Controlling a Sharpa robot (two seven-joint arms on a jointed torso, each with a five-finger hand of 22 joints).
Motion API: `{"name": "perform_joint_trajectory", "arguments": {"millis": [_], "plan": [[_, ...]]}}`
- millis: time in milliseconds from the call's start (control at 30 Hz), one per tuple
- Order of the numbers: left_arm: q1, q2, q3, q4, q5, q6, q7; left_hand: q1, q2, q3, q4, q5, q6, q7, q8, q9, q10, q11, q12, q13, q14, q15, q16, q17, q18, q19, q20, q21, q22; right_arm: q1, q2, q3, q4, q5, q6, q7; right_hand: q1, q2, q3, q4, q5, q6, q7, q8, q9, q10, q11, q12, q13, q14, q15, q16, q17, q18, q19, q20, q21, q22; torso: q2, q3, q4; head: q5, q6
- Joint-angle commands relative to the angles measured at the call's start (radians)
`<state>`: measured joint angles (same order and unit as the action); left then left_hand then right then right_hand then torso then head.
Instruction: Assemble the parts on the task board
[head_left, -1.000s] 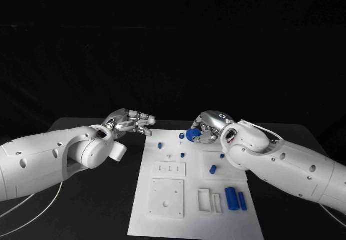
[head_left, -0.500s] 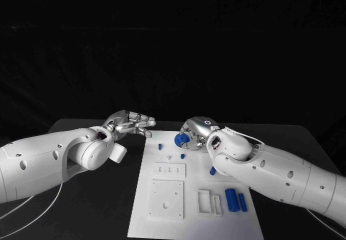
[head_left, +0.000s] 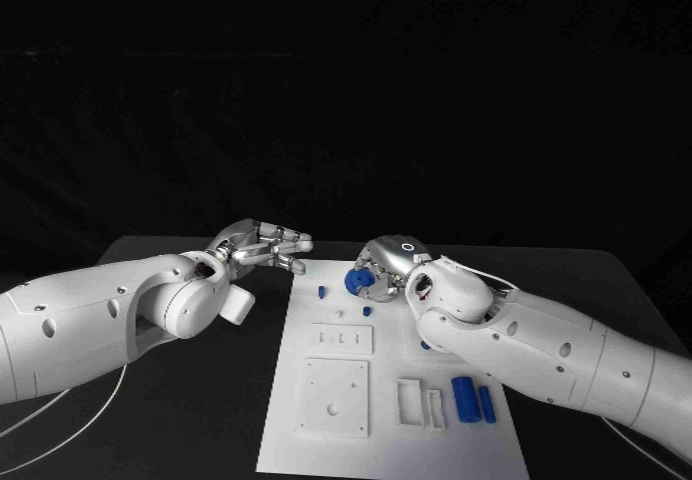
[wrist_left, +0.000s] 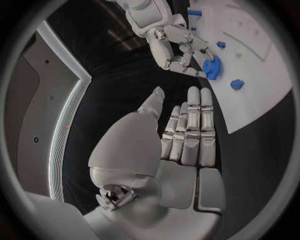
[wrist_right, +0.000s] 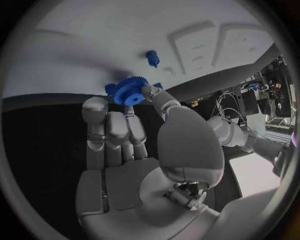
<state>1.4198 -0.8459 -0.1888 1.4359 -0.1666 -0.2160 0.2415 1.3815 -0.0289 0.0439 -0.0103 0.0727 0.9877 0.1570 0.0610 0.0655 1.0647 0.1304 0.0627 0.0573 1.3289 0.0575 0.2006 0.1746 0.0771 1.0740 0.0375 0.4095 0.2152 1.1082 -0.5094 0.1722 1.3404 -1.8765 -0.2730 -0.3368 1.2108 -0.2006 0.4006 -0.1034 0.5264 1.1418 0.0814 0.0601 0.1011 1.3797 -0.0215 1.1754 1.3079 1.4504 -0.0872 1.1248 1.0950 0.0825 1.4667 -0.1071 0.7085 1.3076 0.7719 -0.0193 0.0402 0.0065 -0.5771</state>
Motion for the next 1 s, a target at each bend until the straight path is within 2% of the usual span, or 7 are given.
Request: {"name": "perform_joint_trajectory", "arguments": {"millis": [33,333,467,633,733,900,1000], "plan": [[0.002,0.003,0.001,0.001,-0.005,0.017,0.002,0.004,-0.005,0.003,0.002,0.002,-0.003,-0.001,0.002,0.0,-0.009,0.001,-0.003,0.002,-0.004,0.0,-0.003,-0.001,0.0,-0.005,0.004,0.007,-0.001,0.0,0.005,-0.002,-0.006,-0.02,0.016,-0.004,0.0,-0.006,0.001,0.004,-0.008,0.013,-0.008,0.003,-0.002,-0.002,-0.007,-0.003,0.028,0.001,-0.004,-0.006,-0.002,-0.003,0.052,-0.006,-0.006,0.038,-0.001,0.0002,-0.0003,0.002,-0.002],[0.002,0.004,0.001,0.0,-0.005,0.022,0.002,0.004,-0.005,0.003,0.002,0.002,-0.003,-0.001,0.002,0.0,-0.009,0.001,-0.003,0.002,-0.004,0.0,-0.003,-0.001,0.0,-0.005,0.004,0.007,-0.001,0.001,0.012,-0.014,-0.038,-0.004,0.037,0.003,0.0,-0.004,-0.005,0.009,-0.028,0.012,-0.008,0.003,-0.005,-0.003,-0.005,-0.006,0.027,0.001,-0.003,-0.009,-0.004,-0.003,0.051,-0.005,-0.01,0.037,0.0,0.0002,-0.0015,0.004,0.002],[0.002,0.005,0.001,-0.001,-0.005,0.027,0.002,0.004,-0.005,0.003,0.002,0.002,-0.003,-0.001,0.002,0.0,-0.009,0.001,-0.003,0.002,-0.004,0.0,-0.003,-0.001,0.0,-0.005,0.004,0.007,-0.001,0.001,0.021,-0.02,-0.056,0.007,0.037,0.008,0.001,-0.003,-0.006,0.01,-0.029,0.012,-0.007,0.003,-0.005,-0.006,-0.005,-0.009,0.025,0.001,-0.003,-0.009,-0.004,-0.003,0.051,-0.005,-0.01,0.037,0.002,0.0018,0.0008,0.005,0.0],[0.002,0.007,0.001,-0.002,-0.006,0.029,0.002,0.004,-0.005,0.003,0.002,0.002,-0.003,-0.001,0.002,0.0,-0.009,0.001,-0.003,0.002,-0.004,0.0,-0.003,-0.001,0.0,-0.005,0.004,0.007,-0.001,0.0,0.027,-0.025,-0.065,0.013,0.031,0.012,0.001,-0.004,-0.011,0.012,-0.032,0.005,-0.006,0.002,-0.008,-0.007,-0.004,-0.011,0.023,0.0,-0.003,-0.013,-0.006,-0.002,0.051,-0.005,-0.015,0.036,0.001,0.001,0.0021,0.006,-0.002],[0.002,0.007,0.001,-0.003,-0.006,0.029,0.002,0.004,-0.005,0.003,0.002,0.002,-0.003,-0.001,0.002,0.0,-0.009,0.001,-0.003,0.002,-0.004,0.0,-0.003,-0.001,0.0,-0.005,0.004,0.007,-0.001,0.0,0.028,-0.027,-0.069,0.016,0.029,0.015,0.002,-0.002,-0.02,0.018,-0.063,-0.001,-0.005,0.003,-0.009,-0.009,-0.003,-0.015,0.02,0.0,-0.002,-0.015,-0.007,-0.001,0.052,-0.004,-0.021,0.034,0.0,0.0004,0.0009,0.007,-0.003],[0.002,0.007,0.001,-0.003,-0.007,0.029,0.002,0.004,-0.006,0.004,0.002,0.003,-0.004,0.0,0.002,0.0,-0.011,0.001,-0.003,0.002,-0.004,0.0,-0.002,0.0,0.0,-0.006,0.004,0.009,-0.002,0.0,0.027,-0.027,-0.072,0.022,0.031,0.016,0.004,0.003,-0.06,0.039,-0.183,-0.01,-0.004,0.003,-0.012,-0.011,0.0,-0.022,0.014,0.0,0.001,-0.019,-0.01,0.001,0.052,-0.001,-0.028,0.031,0.0,0.0,-0.0009,0.01,-0.008],[0.002,0.007,0.001,-0.003,-0.008,0.029,0.002,0.004,-0.006,0.004,0.002,0.003,-0.004,0.0,0.002,0.0,-0.011,0.001,-0.003,0.002,-0.004,0.0,-0.002,0.0,0.0,-0.006,0.004,0.009,-0.002,0.0,0.021,-0.028,-0.068,0.024,0.03,0.014,0.015,0.005,-0.083,0.061,-0.21,-0.01,-0.004,0.003,-0.011,-0.012,0.0,-0.022,0.012,0.0,0.002,-0.022,-0.011,0.002,0.052,0.0,-0.029,0.03,0.0,0.0005,-0.0008,0.01,-0.009]]}}
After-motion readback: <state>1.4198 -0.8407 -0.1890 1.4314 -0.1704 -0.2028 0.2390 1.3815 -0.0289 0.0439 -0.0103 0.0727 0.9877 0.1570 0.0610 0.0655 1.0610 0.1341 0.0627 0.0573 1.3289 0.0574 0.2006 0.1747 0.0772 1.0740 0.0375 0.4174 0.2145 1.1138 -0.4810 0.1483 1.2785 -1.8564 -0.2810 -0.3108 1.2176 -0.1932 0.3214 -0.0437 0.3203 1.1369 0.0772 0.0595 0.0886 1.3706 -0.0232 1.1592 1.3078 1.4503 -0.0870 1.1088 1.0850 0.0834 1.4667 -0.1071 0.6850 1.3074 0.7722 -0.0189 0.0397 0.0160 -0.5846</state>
